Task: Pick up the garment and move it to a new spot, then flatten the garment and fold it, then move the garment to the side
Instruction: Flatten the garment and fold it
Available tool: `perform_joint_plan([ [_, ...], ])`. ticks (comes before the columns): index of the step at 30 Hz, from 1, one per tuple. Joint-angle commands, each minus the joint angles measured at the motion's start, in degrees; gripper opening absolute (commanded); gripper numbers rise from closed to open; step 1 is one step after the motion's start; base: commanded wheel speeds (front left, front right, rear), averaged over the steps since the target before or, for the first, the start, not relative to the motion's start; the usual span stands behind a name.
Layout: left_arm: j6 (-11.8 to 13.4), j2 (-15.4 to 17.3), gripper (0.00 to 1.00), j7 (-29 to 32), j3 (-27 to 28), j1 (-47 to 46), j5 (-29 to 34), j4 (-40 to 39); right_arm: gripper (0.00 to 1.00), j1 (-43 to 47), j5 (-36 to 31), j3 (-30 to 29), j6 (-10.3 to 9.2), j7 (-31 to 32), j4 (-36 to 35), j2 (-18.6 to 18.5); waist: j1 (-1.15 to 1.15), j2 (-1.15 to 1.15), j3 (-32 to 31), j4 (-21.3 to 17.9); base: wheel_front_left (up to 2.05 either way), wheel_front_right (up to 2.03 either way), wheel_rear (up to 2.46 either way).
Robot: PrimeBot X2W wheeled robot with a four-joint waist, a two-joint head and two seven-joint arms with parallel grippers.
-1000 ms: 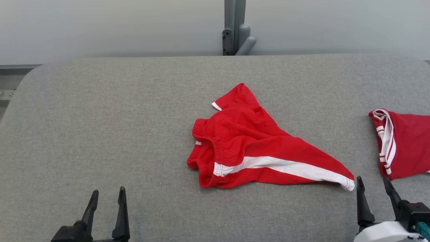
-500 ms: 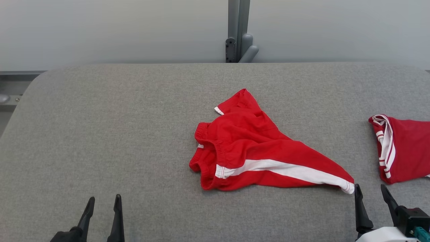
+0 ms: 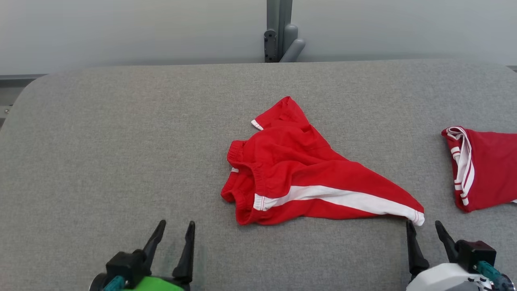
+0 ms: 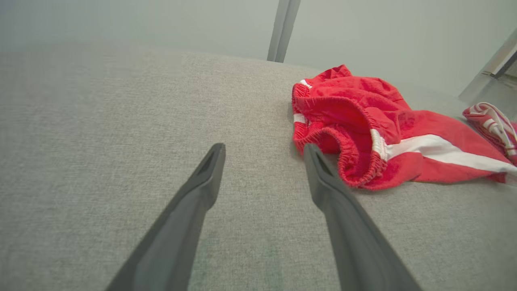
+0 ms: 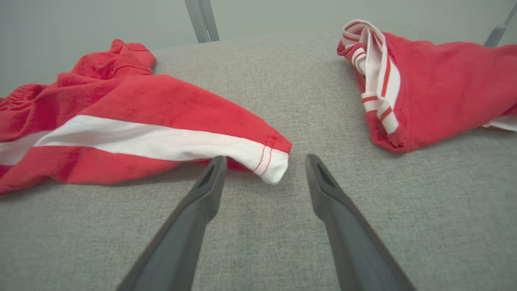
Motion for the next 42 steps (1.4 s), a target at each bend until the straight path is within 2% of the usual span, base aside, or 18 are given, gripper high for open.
perform_joint_plan([
  [1, -0.26, 0.60, 1.00, 0.77, -1.71, -1.94, -1.39, 0.30, 1.00, -1.52, 0.59, 0.49, -0.04, 0.34, 0.99, -0.18, 0.00, 0.00, 0.70, -0.52, 0.00, 0.00, 0.00],
  [8, -0.23, 1.72, 1.00, 5.38, -10.45, -7.59, -6.52, 1.26, 1.00, -5.14, 4.31, 2.10, -0.04, 2.97, 5.31, -0.47, 0.00, 0.00, 1.88, -0.99, 0.00, 0.00, 0.00],
  [15, -0.24, 2.22, 1.00, 5.73, -14.51, -10.54, -7.99, 2.49, 1.00, -6.46, 8.83, 3.90, -0.04, 3.44, 6.68, -1.14, 0.00, 0.00, 2.61, -1.73, 0.00, 0.00, 0.00],
  [42, -0.25, 2.57, 1.00, 4.46, -19.74, -16.66, -11.52, 7.04, 1.00, -9.16, 21.70, 15.90, -0.04, 1.12, 6.22, -8.63, 0.00, 0.00, 4.18, -2.55, 0.00, 0.00, 0.00],
])
